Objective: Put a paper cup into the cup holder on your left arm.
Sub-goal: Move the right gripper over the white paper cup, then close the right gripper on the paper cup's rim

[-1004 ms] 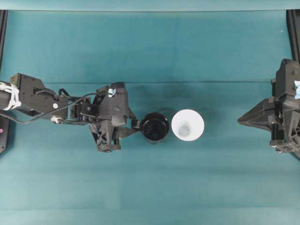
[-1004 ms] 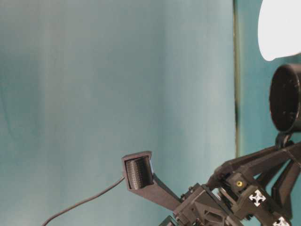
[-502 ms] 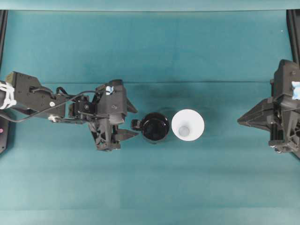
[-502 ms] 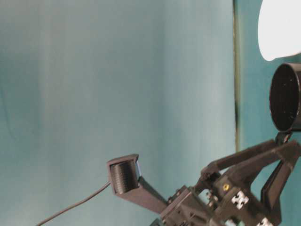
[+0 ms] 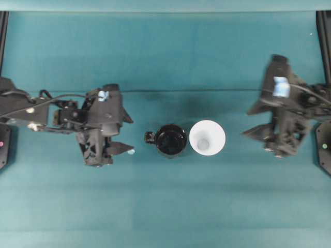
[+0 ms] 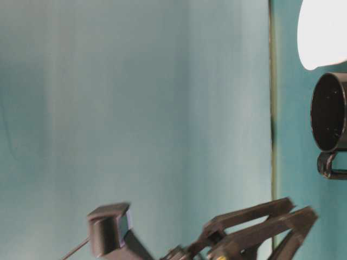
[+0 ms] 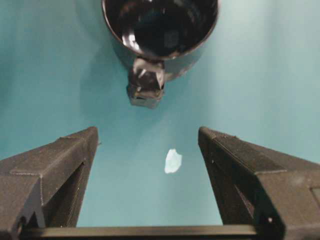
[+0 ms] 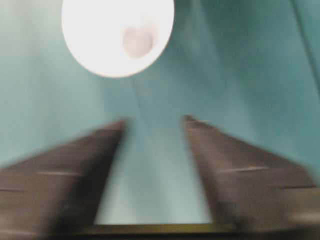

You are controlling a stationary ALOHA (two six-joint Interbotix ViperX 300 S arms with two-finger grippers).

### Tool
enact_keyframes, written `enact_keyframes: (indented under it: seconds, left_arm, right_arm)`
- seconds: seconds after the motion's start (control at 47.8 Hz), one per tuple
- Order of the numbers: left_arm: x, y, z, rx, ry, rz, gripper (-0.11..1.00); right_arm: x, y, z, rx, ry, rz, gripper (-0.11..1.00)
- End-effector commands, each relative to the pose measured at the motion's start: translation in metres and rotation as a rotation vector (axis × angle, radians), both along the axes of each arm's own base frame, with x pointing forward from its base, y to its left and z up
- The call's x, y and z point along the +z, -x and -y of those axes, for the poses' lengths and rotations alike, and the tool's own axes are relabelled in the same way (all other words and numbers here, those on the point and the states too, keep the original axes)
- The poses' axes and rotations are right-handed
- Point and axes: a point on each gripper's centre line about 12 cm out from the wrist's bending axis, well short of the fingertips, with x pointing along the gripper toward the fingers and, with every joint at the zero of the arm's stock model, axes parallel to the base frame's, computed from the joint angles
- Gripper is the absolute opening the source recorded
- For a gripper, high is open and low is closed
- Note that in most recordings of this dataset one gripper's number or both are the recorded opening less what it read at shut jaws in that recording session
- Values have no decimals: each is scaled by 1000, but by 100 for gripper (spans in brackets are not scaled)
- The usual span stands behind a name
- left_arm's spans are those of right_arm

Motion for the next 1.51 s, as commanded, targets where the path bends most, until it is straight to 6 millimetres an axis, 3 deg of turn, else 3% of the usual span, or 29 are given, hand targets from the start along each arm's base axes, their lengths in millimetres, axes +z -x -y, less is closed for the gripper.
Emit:
enact_keyframes:
  seconds: [0.0,0.314,0.502,0.941,1.484]
  left_arm:
    - [9,1,1,-1,2,28,86]
    - [7,3,5,-8,7,23,86]
    - [7,3,6,-9,9,23,86]
    - [7,3,5,-7,9,22,85]
    - [4,3,5,-6,10,14,85]
  right_arm:
    - [10,-15,3,-6,4,23,91]
    - [9,-65,8,-4,10,-32,89]
    - [-11,-82,10,-4,5,-122,89]
    - [-46,-87,13,-9,1,-186,85]
    - [-66,-85,25,-40,-6,-231,84]
